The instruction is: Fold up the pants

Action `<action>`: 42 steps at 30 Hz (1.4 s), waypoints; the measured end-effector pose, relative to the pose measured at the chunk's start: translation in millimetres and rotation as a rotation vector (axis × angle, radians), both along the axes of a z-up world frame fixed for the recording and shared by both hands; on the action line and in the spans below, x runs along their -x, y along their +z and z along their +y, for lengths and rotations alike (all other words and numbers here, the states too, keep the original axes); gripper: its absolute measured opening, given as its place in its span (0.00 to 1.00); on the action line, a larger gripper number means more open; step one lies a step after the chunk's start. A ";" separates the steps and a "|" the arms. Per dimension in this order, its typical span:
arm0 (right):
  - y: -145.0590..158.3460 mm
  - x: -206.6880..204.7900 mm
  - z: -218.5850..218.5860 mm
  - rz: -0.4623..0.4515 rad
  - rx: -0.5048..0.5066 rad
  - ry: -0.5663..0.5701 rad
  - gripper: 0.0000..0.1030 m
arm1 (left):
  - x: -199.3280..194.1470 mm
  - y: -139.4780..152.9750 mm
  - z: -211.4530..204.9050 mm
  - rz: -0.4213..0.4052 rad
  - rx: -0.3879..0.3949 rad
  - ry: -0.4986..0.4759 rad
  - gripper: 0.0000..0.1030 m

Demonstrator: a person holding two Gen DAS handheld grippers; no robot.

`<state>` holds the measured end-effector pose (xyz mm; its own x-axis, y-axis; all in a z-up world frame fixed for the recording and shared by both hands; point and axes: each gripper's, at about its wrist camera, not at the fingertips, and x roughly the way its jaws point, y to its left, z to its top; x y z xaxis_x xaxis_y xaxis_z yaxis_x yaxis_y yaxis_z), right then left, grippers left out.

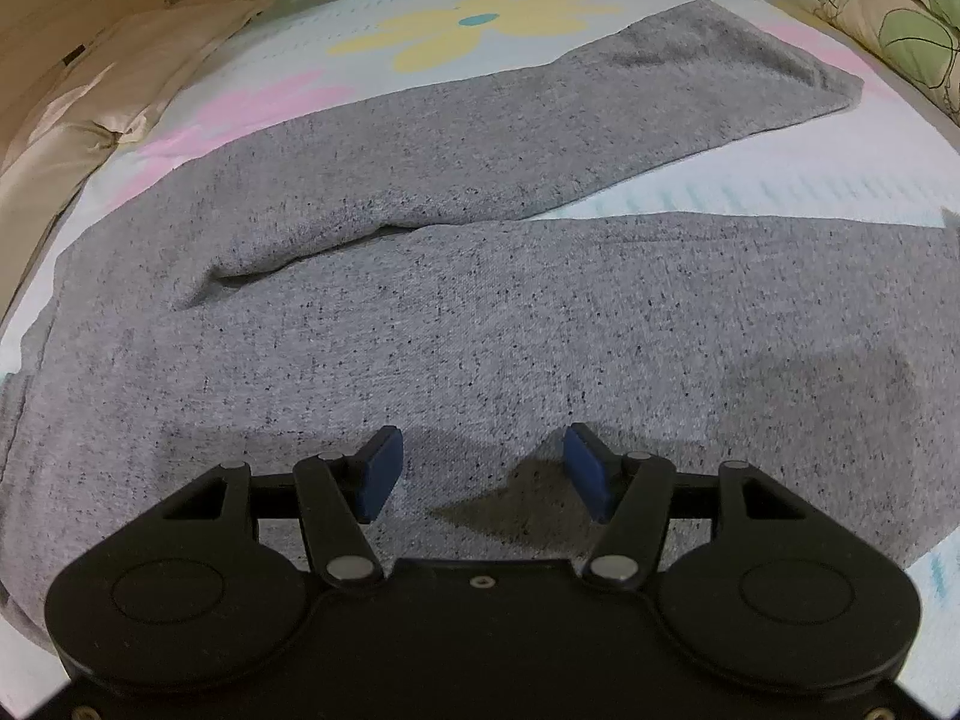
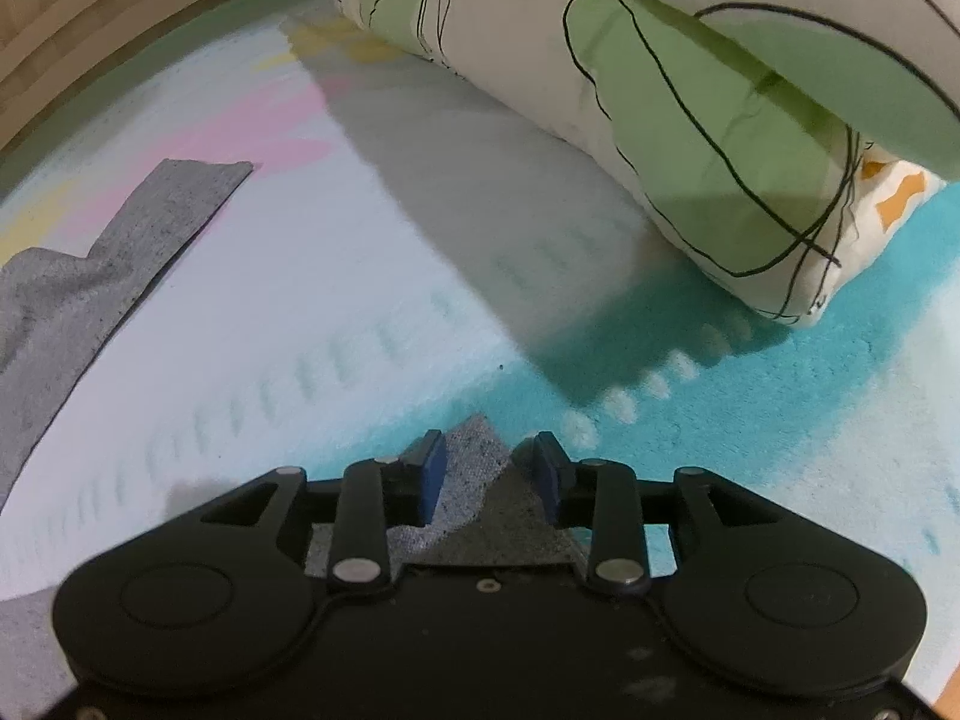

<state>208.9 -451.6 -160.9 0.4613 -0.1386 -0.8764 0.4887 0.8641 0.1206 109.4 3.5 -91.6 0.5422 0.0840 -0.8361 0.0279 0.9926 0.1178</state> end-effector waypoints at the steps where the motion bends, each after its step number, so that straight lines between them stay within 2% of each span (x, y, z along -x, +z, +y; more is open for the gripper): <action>1: 0.3 0.6 0.6 -0.007 -0.007 0.001 0.37 | -0.3 0.0 -0.2 0.000 0.000 0.001 0.63; 4: 2.4 3.3 3.1 -0.028 -0.034 0.009 0.31 | -0.8 0.3 -1.0 0.001 -0.003 0.003 0.63; 6: 8.1 5.2 4.0 -0.028 -0.044 0.047 0.08 | -1.0 0.3 -1.2 0.000 -0.005 0.004 0.63; 9: 20.9 8.9 17.9 -0.055 0.040 0.099 0.07 | -0.2 0.4 -1.3 -0.001 -0.006 0.003 0.63; 11: 32.3 11.2 24.8 -0.088 0.136 0.098 0.07 | -0.1 0.3 -0.8 -0.001 -0.004 0.004 0.63; 12: 34.7 9.9 24.4 -0.090 0.148 0.095 0.06 | -0.1 0.2 -0.8 -0.001 -0.004 0.006 0.63; 15: 24.0 2.0 28.9 -0.016 0.180 0.098 0.06 | 0.8 0.3 -1.0 -0.006 -0.012 -0.001 0.63; 18: 21.8 1.8 42.4 0.020 0.280 0.191 0.12 | 0.9 0.9 -1.3 -0.008 -0.018 -0.010 0.63; 19: 30.2 5.5 41.1 -0.003 0.287 0.188 0.13 | 0.6 1.1 -1.0 -0.006 -0.015 -0.010 0.63; 22: 55.8 25.6 24.0 -0.106 0.188 0.107 0.19 | -0.2 1.2 -0.9 -0.003 -0.012 -0.006 0.63; 23: 61.2 32.4 20.2 -0.108 0.159 0.105 0.19 | -0.2 1.2 -1.3 -0.003 -0.014 -0.006 0.63; 27: 65.6 48.0 27.3 -0.045 0.081 0.217 0.19 | 0.8 1.0 -2.9 -0.009 -0.026 -0.013 0.63; 30: 51.1 60.5 33.9 0.058 -0.013 0.264 0.18 | 2.1 0.3 -4.0 -0.015 -0.034 -0.018 0.63; 31: 45.3 61.3 35.9 0.113 0.012 0.263 0.16 | 2.7 0.0 -5.0 -0.018 -0.040 -0.020 0.63; 32: 38.6 65.4 37.9 0.177 0.083 0.254 0.12 | 3.3 -0.2 -5.9 -0.021 -0.046 -0.023 0.63; 35: 33.4 71.2 36.7 0.257 0.233 0.185 0.16 | 5.4 -0.3 -9.4 -0.032 -0.068 -0.038 0.63; 37: 45.9 76.7 34.3 0.231 0.253 0.123 0.17 | 6.6 -0.4 -10.7 -0.039 -0.079 -0.052 0.62; 39: 63.6 83.2 38.5 0.149 0.260 0.092 0.17 | 7.0 0.7 -10.6 -0.037 -0.075 -0.059 0.62; 42: 89.3 78.0 54.8 0.010 0.245 0.105 0.20 | 3.7 4.7 -7.1 -0.013 -0.031 -0.049 0.60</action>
